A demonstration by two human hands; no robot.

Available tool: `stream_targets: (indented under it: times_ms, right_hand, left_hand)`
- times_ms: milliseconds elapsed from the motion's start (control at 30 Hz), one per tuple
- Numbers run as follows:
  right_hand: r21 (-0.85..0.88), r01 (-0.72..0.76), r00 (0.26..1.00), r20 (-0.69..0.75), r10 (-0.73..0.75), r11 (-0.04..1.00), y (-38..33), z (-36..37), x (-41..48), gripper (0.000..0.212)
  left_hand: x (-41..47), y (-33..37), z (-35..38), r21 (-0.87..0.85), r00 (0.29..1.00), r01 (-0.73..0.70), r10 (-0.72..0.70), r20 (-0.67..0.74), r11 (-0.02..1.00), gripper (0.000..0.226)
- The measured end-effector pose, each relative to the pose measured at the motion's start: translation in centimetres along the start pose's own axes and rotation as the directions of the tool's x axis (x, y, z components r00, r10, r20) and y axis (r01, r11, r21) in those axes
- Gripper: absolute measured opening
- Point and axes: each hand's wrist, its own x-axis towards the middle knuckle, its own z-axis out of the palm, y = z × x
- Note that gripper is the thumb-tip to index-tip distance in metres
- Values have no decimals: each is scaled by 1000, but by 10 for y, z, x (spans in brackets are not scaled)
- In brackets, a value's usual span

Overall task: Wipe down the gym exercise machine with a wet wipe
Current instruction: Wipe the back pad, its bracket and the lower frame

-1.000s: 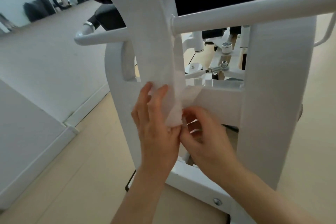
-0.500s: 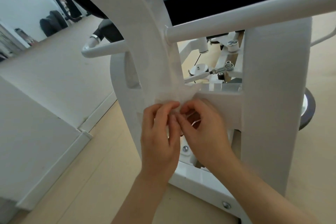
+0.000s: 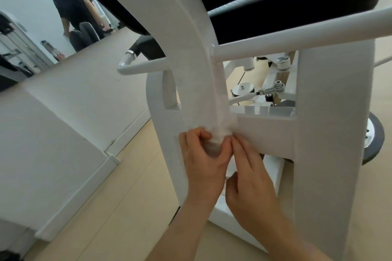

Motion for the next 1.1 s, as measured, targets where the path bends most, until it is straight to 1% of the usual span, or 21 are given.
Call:
stream_targets:
  times_ms: [67,100,200,267,367,467,533,633,700,767,834,867,900,934,967,1000,1034,1100]
  right_hand:
    - [-5,13,1000,-9,-13,1000,-4,-7,10,79]
    - [-8,22,999,-29,-22,1000,-9,-11,18,77]
    - [-12,61,996,-69,-62,998,-25,-16,39,71]
    - [-1,53,996,-69,-53,999,-30,-16,46,65]
    - [83,-58,998,-13,59,995,-26,-15,43,56]
    - [127,-132,991,48,127,983,-23,-20,32,39]
    - [126,-114,993,54,108,986,-28,-26,35,39]
    - [105,-28,1000,11,27,994,-43,-34,54,49]
    - [134,17,999,-35,-13,991,-51,-39,67,42]
    - [175,34,996,-88,-19,984,-52,-42,73,31]
    - [210,36,992,-128,-9,977,-53,-41,76,27]
    - [196,58,986,-166,-25,979,-57,-39,77,19]
    - [161,91,975,-215,-55,983,-61,-37,79,17]
    - [108,130,962,-255,-99,986,-66,-35,81,25]
    - [62,186,954,-251,-165,981,-71,-32,83,33]
    - [3,238,949,-214,-232,971,-77,-29,85,38]
    - [-74,295,942,-147,-303,953,-80,-26,87,44]
    - [-287,387,919,45,-391,876,-75,-21,92,54]
  left_hand:
    - [29,13,0,46,996,-85,86,-6,995,39]
    - [48,24,2,63,992,-122,124,-37,991,41]
    - [97,54,9,69,970,-158,168,-175,985,44]
    - [97,57,14,34,963,-172,175,-204,984,42]
    - [57,34,13,45,986,-110,115,-123,993,40]
    - [31,20,4,58,997,-59,61,-39,997,49]
    - [48,29,2,79,995,-98,99,-13,992,47]
    - [94,57,2,122,968,-237,245,-53,964,39]
    - [105,67,4,168,951,-282,299,-83,945,38]
    - [96,67,2,144,959,-277,283,-24,950,32]
    - [86,58,-7,99,968,-250,246,53,963,25]
    - [86,54,-14,72,974,-219,213,82,973,21]
    - [89,54,-20,32,980,-162,158,118,986,15]
    - [93,58,-28,-21,984,-80,82,161,997,10]
    - [96,63,-35,-77,980,14,1,200,997,8]
    - [99,68,-41,-139,969,106,-71,237,985,12]
    - [102,72,-47,-207,956,183,-125,266,961,16]
    - [107,75,-56,-326,929,314,-219,298,892,22]
